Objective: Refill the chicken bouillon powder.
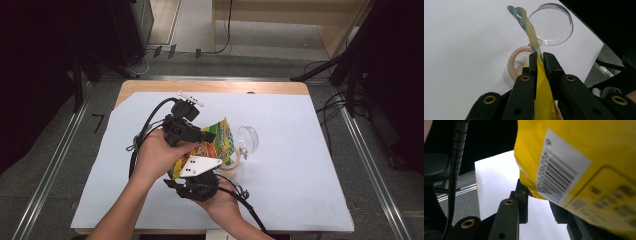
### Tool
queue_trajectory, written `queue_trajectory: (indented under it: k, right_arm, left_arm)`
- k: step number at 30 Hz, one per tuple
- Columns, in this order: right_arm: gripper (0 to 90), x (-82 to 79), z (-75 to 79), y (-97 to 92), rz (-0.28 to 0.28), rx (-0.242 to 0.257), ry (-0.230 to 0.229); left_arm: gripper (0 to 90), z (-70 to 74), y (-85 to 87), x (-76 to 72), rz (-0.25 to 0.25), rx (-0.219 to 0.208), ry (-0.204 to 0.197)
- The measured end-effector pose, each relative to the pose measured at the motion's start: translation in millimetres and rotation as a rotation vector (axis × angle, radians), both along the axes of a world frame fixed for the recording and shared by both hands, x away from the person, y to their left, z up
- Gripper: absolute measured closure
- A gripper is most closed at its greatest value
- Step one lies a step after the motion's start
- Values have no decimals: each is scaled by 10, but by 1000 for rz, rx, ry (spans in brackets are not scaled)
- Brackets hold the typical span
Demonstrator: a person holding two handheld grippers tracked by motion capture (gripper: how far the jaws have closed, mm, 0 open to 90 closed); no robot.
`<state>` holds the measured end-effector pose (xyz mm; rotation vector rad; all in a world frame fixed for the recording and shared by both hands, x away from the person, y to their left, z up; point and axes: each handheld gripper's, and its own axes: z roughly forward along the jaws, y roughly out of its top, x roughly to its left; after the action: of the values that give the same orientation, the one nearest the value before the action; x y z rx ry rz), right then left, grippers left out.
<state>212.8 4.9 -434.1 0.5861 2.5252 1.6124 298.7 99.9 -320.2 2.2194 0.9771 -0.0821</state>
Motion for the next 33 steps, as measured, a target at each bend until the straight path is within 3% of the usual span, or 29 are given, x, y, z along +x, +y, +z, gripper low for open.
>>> queue_trajectory:
  k: [18, 33]
  right_arm:
    - [716, 31, 32, 9, 8, 18, 41]
    - [717, 40, 26, 2, 9, 14, 37]
  left_arm:
    - [827, -14, 18, 64, 4, -20, 26]
    - [825, -14, 12, 62, 4, -23, 26]
